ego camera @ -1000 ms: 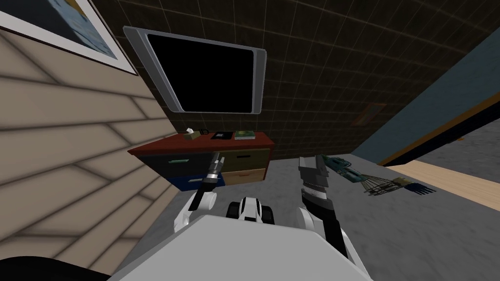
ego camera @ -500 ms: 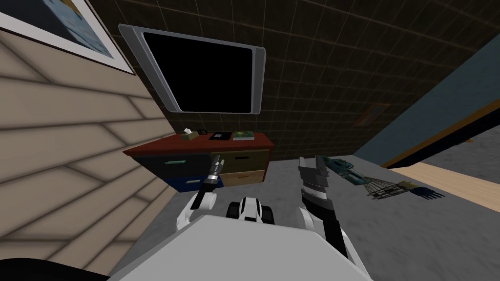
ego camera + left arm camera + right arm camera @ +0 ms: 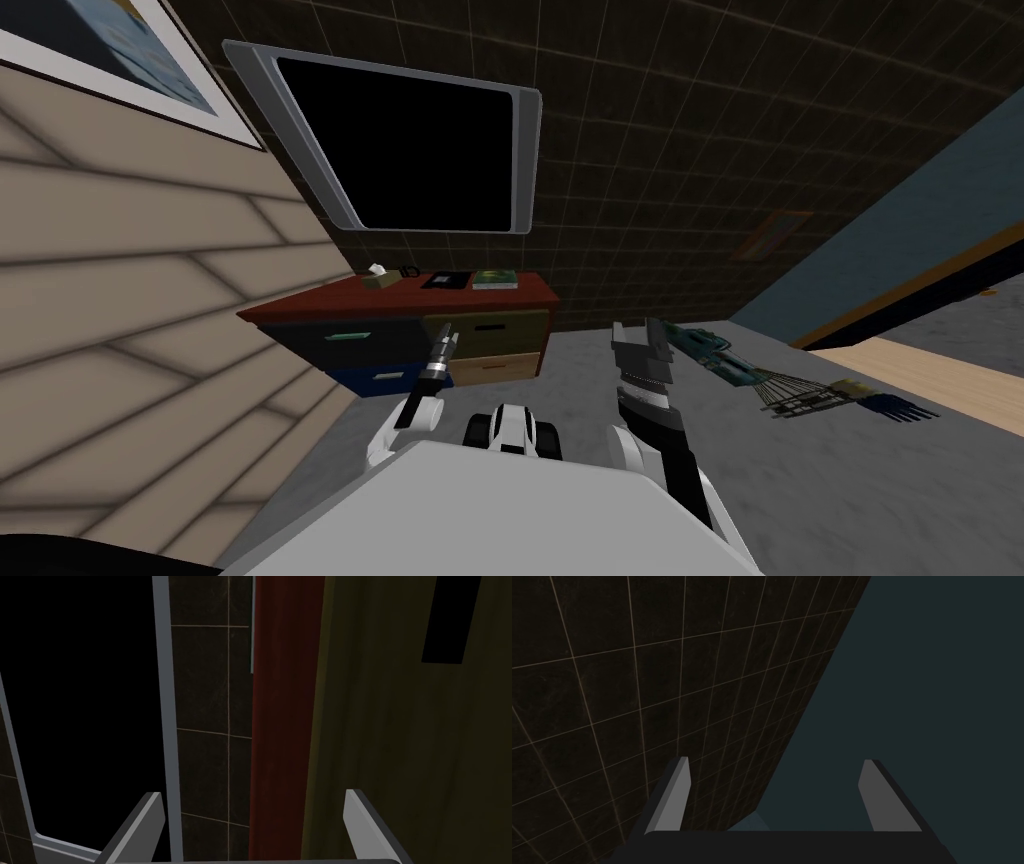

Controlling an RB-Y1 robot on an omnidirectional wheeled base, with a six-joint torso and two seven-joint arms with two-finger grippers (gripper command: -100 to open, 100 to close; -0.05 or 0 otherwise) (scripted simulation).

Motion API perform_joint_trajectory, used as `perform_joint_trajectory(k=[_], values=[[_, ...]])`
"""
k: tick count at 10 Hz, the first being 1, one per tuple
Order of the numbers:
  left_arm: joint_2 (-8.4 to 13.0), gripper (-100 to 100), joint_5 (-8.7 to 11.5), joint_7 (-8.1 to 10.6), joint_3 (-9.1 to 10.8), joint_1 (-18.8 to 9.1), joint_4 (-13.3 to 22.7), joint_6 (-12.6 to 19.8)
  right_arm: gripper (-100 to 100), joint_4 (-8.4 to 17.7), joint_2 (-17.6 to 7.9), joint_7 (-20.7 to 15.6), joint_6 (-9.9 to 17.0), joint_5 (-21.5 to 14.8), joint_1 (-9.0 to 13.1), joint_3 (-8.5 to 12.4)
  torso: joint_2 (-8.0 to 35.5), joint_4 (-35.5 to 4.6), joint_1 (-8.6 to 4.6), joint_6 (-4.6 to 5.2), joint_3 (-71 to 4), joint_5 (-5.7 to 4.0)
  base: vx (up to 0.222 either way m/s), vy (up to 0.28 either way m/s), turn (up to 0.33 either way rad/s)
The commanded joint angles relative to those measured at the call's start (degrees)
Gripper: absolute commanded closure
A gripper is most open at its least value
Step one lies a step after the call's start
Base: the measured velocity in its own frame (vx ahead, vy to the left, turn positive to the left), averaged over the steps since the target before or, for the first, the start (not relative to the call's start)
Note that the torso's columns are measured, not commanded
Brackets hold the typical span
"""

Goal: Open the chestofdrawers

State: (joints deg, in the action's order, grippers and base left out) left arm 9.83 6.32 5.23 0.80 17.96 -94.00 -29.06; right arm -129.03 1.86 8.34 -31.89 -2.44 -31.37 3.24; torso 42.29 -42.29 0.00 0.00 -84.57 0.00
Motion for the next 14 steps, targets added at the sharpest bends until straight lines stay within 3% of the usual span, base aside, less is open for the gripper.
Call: perform_joint_trajectory(k=[1,7,11,14], values=[[-0.33,-100,0.17,0.15,0.59,-0.96,4.26,-0.81,0,0.00,0.00,0.00,0.00,0.00,0.00,0.00,-0.02,0.01,-0.03,-0.01,-0.01,-0.01,0.078,-0.067,0.027],[-2.23,-100,0.41,0.30,1.67,-3.07,13.07,-2.67,0,0.00,0.00,0.00,0.00,0.00,0.00,0.00,0.13,-0.03,0.07,0.00,0.07,0.01,0.071,-0.062,0.018],[-6.79,-100,0.56,0.39,2.29,-4.29,18.14,-3.75,0,0.00,0.00,0.00,0.00,0.00,0.00,0.00,-0.08,0.02,-0.07,0.00,-0.05,-0.03,0.055,-0.052,0.018],[-10.80,-100,0.60,0.41,2.47,-4.64,19.58,-4.08,0,0.00,0.00,0.00,0.00,0.00,0.01,0.00,0.07,-0.02,0.09,-0.01,0.04,0.02,0.033,-0.026,0.007]])
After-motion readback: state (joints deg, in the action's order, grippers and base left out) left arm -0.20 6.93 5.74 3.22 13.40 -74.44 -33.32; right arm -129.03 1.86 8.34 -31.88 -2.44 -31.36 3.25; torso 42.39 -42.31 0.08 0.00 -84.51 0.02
